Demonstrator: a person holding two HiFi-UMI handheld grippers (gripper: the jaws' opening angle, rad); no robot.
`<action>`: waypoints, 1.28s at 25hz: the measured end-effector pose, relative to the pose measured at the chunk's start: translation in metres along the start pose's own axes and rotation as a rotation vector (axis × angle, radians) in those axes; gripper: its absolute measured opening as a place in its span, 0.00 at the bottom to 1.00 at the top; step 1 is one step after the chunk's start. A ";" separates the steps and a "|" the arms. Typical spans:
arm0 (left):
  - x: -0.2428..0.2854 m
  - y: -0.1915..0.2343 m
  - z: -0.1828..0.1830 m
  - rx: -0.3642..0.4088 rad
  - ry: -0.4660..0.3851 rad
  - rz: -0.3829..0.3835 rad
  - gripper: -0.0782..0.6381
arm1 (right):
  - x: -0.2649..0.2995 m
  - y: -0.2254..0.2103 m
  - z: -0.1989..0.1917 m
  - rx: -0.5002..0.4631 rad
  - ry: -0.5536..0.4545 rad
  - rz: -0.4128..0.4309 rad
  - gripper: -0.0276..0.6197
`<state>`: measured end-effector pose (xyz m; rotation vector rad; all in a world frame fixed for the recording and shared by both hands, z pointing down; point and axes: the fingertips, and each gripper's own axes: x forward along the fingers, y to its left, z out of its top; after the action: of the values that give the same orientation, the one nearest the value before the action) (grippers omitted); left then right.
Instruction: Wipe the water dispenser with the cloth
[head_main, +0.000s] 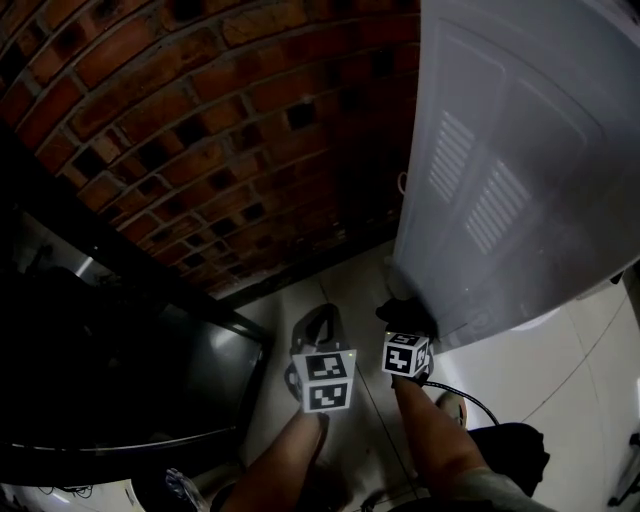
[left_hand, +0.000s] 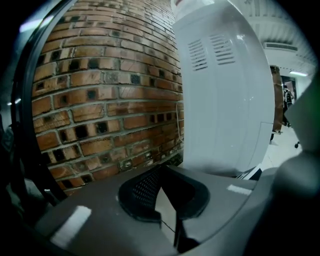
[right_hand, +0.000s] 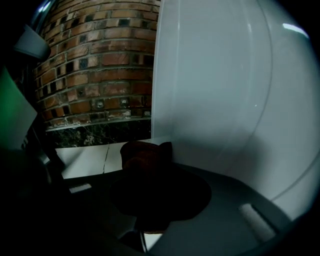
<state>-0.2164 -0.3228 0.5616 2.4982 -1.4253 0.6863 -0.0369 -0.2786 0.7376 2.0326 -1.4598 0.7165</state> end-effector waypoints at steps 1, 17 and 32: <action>-0.001 0.000 0.002 0.003 -0.003 0.003 0.11 | -0.001 -0.001 0.000 -0.001 0.001 0.003 0.17; -0.110 -0.001 0.128 0.054 -0.230 0.019 0.11 | -0.257 0.013 0.199 -0.062 -0.582 0.230 0.17; -0.267 -0.034 0.269 -0.007 -0.539 -0.095 0.11 | -0.523 -0.070 0.386 -0.245 -1.055 0.048 0.17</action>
<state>-0.2226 -0.2019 0.2006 2.8539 -1.4301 -0.0235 -0.0707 -0.1734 0.0933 2.2534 -1.9778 -0.6363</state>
